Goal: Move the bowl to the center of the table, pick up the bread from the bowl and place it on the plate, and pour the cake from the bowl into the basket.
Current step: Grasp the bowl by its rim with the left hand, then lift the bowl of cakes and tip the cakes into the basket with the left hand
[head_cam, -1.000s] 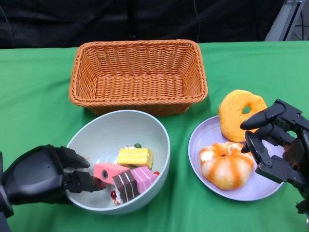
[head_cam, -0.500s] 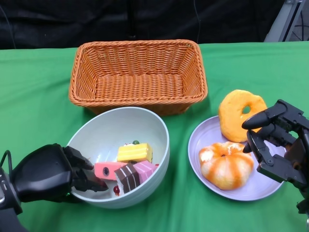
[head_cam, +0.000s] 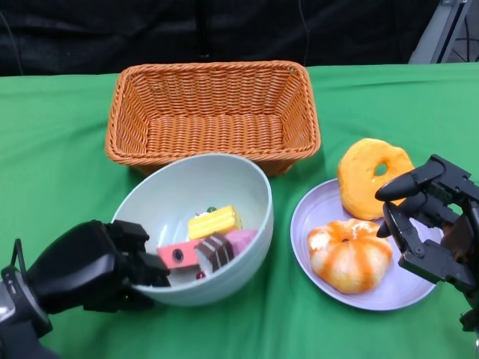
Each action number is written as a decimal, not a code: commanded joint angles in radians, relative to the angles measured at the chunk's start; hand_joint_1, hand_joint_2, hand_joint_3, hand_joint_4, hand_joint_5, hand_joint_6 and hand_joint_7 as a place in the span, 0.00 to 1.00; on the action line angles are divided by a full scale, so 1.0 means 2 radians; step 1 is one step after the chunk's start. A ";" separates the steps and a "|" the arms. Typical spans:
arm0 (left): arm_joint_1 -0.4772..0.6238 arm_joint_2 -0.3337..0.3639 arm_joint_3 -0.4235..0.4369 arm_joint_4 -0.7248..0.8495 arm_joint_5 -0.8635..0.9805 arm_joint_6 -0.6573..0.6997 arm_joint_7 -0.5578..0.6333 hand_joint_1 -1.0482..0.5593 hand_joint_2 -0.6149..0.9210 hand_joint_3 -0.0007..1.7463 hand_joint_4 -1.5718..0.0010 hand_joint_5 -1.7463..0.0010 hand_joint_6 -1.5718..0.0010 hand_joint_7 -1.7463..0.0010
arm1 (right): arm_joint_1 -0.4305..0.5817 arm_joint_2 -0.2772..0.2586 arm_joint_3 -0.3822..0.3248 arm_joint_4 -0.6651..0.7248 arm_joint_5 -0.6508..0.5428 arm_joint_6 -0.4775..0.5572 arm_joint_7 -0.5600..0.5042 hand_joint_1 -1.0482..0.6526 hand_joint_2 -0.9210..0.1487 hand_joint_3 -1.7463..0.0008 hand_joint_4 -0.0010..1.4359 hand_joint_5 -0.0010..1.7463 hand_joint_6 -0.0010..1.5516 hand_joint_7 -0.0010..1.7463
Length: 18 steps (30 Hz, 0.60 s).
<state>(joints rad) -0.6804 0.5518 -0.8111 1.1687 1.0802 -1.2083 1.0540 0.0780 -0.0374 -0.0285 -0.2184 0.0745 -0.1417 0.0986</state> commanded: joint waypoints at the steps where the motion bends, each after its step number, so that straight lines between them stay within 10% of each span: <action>1: 0.006 0.016 0.040 0.022 -0.088 -0.071 -0.106 0.58 0.91 0.38 0.49 0.10 0.43 0.39 | 0.002 0.001 -0.002 0.000 0.003 0.000 -0.002 0.60 0.20 0.54 0.45 0.88 0.41 0.73; 18: 0.090 0.042 0.143 -0.133 -0.566 -0.068 -0.611 0.58 0.78 0.62 0.52 0.11 0.50 0.35 | 0.001 0.001 0.005 0.008 -0.004 -0.004 0.000 0.60 0.24 0.50 0.46 0.88 0.40 0.74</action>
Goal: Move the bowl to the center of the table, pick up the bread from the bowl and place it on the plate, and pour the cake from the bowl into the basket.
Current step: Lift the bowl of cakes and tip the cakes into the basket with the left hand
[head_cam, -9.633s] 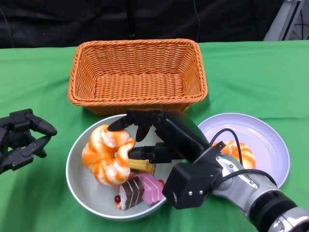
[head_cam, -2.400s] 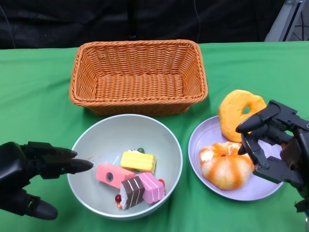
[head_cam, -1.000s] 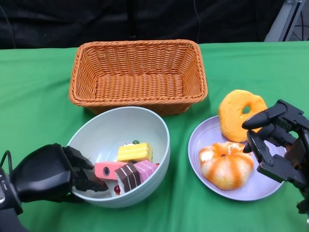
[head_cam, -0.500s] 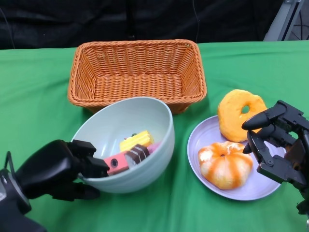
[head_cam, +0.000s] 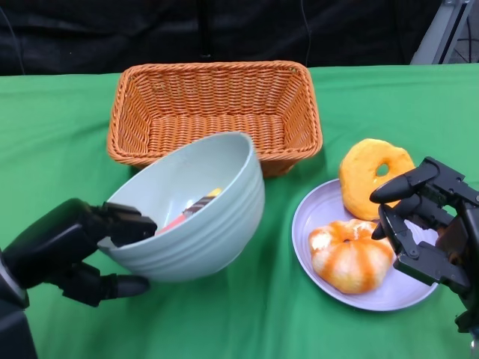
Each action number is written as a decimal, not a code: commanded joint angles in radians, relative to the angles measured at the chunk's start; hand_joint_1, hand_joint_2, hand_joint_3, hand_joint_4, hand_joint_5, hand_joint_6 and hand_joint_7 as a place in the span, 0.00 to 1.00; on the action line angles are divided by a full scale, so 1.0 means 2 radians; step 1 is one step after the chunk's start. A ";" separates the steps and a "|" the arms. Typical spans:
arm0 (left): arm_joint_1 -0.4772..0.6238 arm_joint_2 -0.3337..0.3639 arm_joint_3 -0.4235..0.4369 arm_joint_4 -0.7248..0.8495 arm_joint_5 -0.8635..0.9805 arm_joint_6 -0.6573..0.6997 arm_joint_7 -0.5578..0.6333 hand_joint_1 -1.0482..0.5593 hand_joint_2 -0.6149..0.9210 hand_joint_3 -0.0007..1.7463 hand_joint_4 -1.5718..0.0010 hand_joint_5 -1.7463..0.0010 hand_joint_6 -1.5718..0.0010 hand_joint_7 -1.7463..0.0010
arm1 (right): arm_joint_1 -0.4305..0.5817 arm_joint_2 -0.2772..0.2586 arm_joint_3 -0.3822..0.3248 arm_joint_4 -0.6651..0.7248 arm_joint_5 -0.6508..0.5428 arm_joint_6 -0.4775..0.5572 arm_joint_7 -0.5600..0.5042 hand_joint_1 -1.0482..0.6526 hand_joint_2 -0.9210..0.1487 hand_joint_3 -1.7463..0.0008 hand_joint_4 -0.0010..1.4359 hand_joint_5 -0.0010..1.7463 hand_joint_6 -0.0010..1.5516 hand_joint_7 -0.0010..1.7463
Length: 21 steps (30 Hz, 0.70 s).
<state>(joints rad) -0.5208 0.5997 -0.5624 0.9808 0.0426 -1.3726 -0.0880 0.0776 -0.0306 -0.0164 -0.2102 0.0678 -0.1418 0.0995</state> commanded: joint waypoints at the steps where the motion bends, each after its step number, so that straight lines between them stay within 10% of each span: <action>1: 0.014 0.018 0.026 -0.052 -0.059 0.022 -0.058 0.58 0.78 0.63 0.51 0.11 0.50 0.35 | 0.001 -0.003 -0.001 0.005 -0.001 -0.005 0.000 0.60 0.24 0.50 0.46 0.88 0.40 0.74; 21: -0.088 -0.053 0.160 -0.044 0.004 0.075 -0.146 0.59 0.84 0.50 0.49 0.13 0.41 0.45 | -0.001 -0.001 0.017 0.023 -0.025 -0.009 -0.002 0.62 0.17 0.59 0.47 0.86 0.40 0.75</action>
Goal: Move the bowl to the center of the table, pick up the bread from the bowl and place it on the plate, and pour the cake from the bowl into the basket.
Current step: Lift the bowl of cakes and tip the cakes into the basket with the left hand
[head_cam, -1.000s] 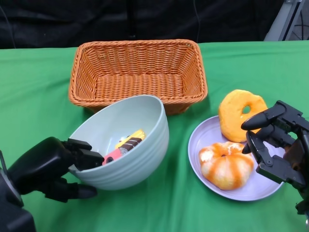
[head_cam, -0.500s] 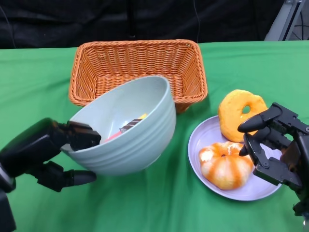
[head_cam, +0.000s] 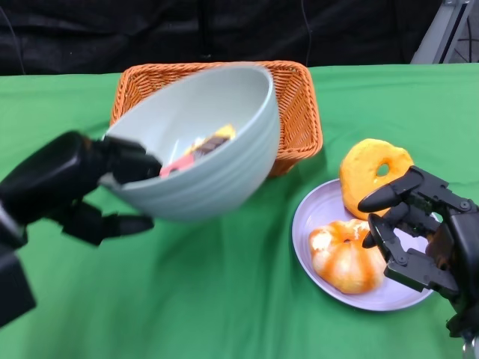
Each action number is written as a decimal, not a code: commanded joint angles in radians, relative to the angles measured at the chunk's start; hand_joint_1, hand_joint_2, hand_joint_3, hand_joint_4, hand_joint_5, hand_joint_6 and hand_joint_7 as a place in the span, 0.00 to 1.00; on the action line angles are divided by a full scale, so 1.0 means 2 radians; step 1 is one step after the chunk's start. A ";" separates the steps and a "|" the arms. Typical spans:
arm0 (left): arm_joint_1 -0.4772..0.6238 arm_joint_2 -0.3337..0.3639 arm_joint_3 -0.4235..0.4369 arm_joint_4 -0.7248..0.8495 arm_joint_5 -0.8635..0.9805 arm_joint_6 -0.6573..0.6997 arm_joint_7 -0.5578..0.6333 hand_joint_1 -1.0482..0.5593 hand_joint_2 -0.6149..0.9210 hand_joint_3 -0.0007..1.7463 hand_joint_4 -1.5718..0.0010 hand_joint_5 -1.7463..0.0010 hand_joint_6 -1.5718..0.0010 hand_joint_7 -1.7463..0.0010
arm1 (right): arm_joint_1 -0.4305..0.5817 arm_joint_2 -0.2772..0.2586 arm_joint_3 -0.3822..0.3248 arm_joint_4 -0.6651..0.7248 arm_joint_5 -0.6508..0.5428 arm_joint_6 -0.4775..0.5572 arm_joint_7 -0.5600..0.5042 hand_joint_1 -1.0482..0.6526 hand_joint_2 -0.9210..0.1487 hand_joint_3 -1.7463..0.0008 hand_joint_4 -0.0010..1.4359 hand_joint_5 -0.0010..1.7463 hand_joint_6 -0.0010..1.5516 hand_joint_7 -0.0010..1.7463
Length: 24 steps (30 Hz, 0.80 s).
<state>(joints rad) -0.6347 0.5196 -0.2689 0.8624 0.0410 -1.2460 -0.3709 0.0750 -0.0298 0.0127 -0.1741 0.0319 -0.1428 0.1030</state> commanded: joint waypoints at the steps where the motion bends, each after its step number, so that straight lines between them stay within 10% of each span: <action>1: -0.039 -0.020 0.016 0.022 0.008 0.017 -0.004 0.59 0.84 0.50 0.49 0.13 0.41 0.45 | 0.000 -0.001 0.003 0.007 -0.011 -0.011 -0.006 0.62 0.17 0.59 0.47 0.86 0.40 0.75; 24: -0.164 -0.173 0.095 0.148 0.013 0.192 -0.012 0.56 0.83 0.57 0.50 0.00 0.60 0.06 | -0.005 0.002 0.013 0.050 -0.027 -0.038 -0.019 0.61 0.20 0.56 0.49 0.85 0.40 0.78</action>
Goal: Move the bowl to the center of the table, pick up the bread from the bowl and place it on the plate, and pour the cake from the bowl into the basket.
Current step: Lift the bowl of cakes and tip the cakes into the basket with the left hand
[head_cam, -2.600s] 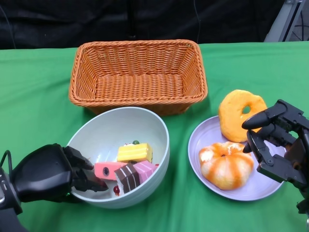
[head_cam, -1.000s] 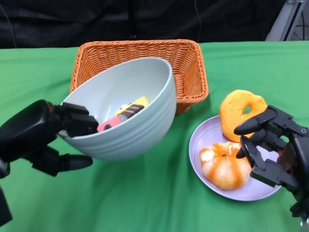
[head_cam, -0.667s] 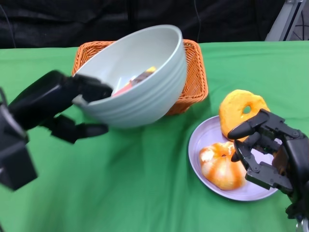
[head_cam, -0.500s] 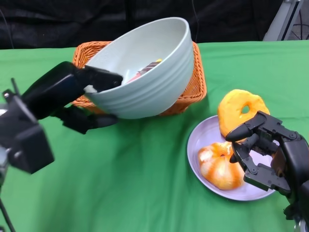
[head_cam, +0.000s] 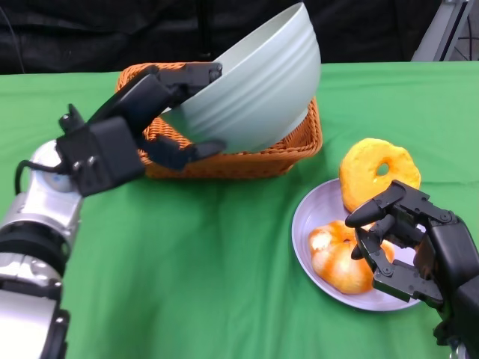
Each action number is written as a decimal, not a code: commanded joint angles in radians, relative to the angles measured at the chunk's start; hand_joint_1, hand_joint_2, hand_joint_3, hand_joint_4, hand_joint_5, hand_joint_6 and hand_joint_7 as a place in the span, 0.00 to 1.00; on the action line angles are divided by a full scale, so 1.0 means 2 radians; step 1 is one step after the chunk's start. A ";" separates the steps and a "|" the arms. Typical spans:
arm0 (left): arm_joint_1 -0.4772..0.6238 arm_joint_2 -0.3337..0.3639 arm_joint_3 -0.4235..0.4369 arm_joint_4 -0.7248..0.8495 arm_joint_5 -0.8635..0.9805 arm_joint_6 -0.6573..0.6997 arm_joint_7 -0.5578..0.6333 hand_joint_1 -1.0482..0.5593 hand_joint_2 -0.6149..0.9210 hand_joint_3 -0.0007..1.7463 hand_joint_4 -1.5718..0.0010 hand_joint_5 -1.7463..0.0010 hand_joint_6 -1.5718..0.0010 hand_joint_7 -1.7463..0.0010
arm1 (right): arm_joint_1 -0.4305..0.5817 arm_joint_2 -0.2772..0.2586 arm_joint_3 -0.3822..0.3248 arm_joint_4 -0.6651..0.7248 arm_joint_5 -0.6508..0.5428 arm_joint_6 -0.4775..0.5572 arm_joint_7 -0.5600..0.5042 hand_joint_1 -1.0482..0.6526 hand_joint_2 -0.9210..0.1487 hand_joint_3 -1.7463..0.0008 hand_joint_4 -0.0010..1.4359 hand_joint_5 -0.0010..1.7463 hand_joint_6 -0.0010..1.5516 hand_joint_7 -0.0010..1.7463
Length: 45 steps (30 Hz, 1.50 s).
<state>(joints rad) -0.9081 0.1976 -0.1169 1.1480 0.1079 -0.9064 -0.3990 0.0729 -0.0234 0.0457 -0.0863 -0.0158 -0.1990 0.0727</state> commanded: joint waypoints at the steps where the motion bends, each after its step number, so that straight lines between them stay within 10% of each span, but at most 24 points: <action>1: -0.030 -0.019 0.026 0.007 -0.026 0.034 0.000 0.56 0.82 0.57 0.50 0.00 0.60 0.06 | -0.004 -0.002 -0.003 0.009 -0.003 -0.012 -0.004 0.61 0.20 0.56 0.49 0.85 0.40 0.78; 15: -0.070 -0.073 0.085 0.025 -0.065 0.145 -0.020 0.54 0.73 0.67 0.49 0.00 0.57 0.07 | -0.009 -0.005 -0.005 0.031 -0.003 -0.025 -0.002 0.61 0.18 0.59 0.49 0.86 0.40 0.78; 30: -0.135 -0.127 0.246 0.051 -0.231 0.417 -0.016 0.60 0.74 0.72 0.46 0.00 0.53 0.05 | -0.004 -0.006 -0.008 0.034 -0.007 -0.035 -0.005 0.60 0.18 0.57 0.47 0.87 0.40 0.78; 45: -0.148 -0.125 0.371 0.069 -0.350 0.582 0.045 0.52 0.85 0.53 0.45 0.00 0.60 0.00 | -0.001 -0.005 -0.012 0.029 -0.007 -0.034 -0.006 0.61 0.18 0.56 0.49 0.86 0.40 0.78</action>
<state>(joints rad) -1.1767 -0.0616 0.6085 1.2845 -0.5684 0.2459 -0.3237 0.0601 -0.0255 0.0351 -0.0126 -0.0325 -0.2675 0.0681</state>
